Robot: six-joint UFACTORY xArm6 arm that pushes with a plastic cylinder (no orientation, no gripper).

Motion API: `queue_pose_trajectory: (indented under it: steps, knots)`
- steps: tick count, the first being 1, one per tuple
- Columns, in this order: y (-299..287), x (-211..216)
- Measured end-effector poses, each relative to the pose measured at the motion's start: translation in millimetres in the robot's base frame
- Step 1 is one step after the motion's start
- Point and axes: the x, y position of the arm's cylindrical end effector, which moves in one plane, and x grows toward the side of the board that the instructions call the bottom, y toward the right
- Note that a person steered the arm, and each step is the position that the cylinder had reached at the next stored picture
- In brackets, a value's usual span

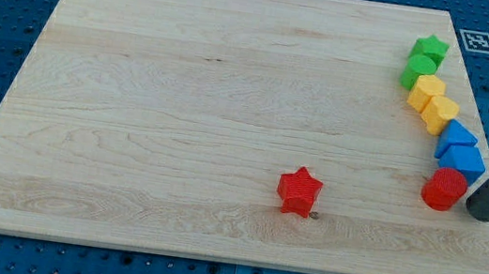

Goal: Slide the red circle towards the center of the board

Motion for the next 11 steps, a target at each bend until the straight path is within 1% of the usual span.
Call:
queue_pose_trajectory:
  steps: [2, 3, 4, 5, 6, 7, 9, 10, 11]
  knots:
    - [-71, -2]
    - [-74, -1]
    - [-43, 3]
    - [-49, -21]
    - [-59, -22]
    - [-101, -22]
    - [-106, -22]
    - [-121, -22]
    - [-82, -14]
